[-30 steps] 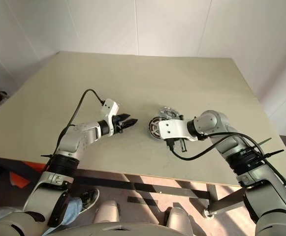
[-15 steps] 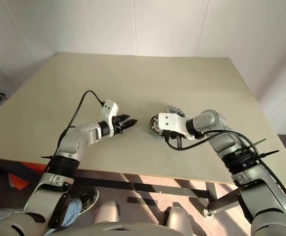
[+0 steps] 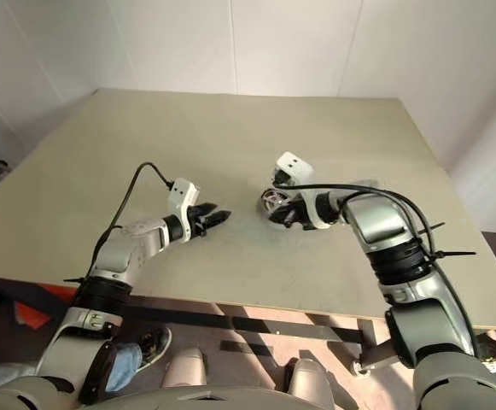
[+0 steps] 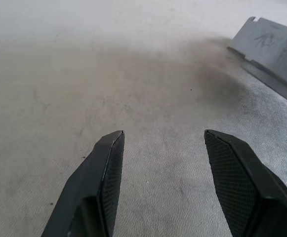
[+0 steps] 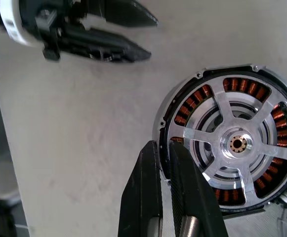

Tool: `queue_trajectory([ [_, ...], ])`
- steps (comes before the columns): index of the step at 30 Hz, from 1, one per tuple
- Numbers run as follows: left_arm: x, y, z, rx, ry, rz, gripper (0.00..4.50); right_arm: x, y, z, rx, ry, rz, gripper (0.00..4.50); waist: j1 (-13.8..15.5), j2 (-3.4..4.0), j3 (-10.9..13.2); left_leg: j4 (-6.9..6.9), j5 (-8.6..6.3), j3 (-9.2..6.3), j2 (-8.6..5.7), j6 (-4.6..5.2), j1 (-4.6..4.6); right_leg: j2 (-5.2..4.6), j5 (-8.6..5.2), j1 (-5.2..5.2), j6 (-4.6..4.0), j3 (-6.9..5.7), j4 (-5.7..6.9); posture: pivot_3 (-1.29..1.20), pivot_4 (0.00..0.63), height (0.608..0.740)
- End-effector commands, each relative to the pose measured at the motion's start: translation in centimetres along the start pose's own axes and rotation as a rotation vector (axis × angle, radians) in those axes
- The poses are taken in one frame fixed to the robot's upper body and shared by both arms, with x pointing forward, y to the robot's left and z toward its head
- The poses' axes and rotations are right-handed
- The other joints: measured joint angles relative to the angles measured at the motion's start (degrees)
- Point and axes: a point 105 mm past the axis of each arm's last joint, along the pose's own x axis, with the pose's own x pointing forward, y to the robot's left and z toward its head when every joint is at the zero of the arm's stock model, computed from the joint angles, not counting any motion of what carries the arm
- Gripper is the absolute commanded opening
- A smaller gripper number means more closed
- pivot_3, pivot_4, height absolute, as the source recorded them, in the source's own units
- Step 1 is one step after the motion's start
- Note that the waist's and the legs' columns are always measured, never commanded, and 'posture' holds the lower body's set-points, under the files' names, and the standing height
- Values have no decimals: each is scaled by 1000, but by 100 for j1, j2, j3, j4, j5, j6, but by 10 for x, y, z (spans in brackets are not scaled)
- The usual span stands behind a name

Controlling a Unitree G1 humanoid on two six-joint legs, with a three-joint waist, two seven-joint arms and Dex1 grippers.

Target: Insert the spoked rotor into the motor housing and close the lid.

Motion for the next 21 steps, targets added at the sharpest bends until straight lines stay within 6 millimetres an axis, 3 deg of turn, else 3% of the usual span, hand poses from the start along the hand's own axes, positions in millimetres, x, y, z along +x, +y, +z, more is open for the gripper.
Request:
queue_trajectory([
  [1, -6, 2, 16, 36, -48, 14, 2750, -9, 4, 35, 84, -108, -57, 15, 15, 0, 0, 0, 2, -1, 0, -3, 0, 0, 0, 0, 0, 0, 1, 0, 0, 740],
  [6, -8, 2, 13, 40, -40, 19, 2750, -1, 3, 45, 177, -142, -112, 15, 47, 0, 0, -6, 6, -2, -2, -11, -2, -2, 0, 3, 1, -2, -5, 0, 0, 740],
  [10, -9, 2, 15, 43, -45, 21, 2750, 16, -6, 27, 264, -102, -167, 15, 39, 0, 0, -22, 16, -2, -2, -28, 5, 0, 0, 2, 2, -2, -8, 0, 0, 740],
  [16, -11, 6, 19, 47, -54, 30, 2750, 35, 5, 0, 297, -40, -147, 15, 46, -1, -2, -44, 23, -2, -4, -41, 13, 0, -1, 4, 3, -5, -14, 0, 0, 740],
  [21, -12, 7, 19, 50, -54, 32, 2750, 35, 9, 2, 309, -55, -136, 15, 46, 0, -4, -43, 24, -4, -4, -43, 17, 0, -1, 9, 4, -4, -14, 0, 0, 740],
])
